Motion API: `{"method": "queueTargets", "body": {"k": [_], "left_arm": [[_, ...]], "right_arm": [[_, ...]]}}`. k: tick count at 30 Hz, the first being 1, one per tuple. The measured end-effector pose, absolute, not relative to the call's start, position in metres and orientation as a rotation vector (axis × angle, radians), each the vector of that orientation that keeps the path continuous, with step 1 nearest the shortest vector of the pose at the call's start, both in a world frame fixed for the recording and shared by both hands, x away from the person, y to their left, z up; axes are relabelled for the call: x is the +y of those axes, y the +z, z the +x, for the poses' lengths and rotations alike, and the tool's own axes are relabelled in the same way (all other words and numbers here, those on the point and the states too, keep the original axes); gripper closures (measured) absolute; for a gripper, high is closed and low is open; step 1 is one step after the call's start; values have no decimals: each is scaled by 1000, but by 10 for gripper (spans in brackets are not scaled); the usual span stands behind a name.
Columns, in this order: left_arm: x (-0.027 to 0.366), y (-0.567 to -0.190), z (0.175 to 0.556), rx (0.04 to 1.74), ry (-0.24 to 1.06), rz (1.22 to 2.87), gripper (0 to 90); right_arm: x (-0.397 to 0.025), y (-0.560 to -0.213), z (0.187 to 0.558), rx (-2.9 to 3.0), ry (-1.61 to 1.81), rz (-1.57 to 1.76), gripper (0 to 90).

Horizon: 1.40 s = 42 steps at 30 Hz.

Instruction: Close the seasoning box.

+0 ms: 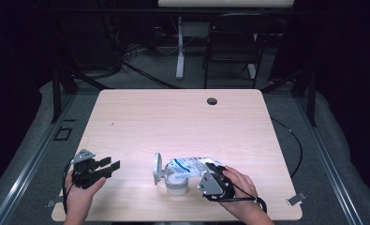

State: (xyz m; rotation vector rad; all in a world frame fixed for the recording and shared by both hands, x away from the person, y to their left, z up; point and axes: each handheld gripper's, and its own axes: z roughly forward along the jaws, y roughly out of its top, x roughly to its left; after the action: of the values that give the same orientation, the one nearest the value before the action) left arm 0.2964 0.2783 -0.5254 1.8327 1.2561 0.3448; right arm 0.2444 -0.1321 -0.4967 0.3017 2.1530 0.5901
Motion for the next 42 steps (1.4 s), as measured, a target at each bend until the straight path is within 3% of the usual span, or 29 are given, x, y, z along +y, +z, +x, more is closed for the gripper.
{"method": "queueTargets", "body": {"k": [42], "left_arm": [[280,-524,296,1254,353,1825,511]], "right_arm": [[-143,-497,262,2113,1022,662,821]]}}
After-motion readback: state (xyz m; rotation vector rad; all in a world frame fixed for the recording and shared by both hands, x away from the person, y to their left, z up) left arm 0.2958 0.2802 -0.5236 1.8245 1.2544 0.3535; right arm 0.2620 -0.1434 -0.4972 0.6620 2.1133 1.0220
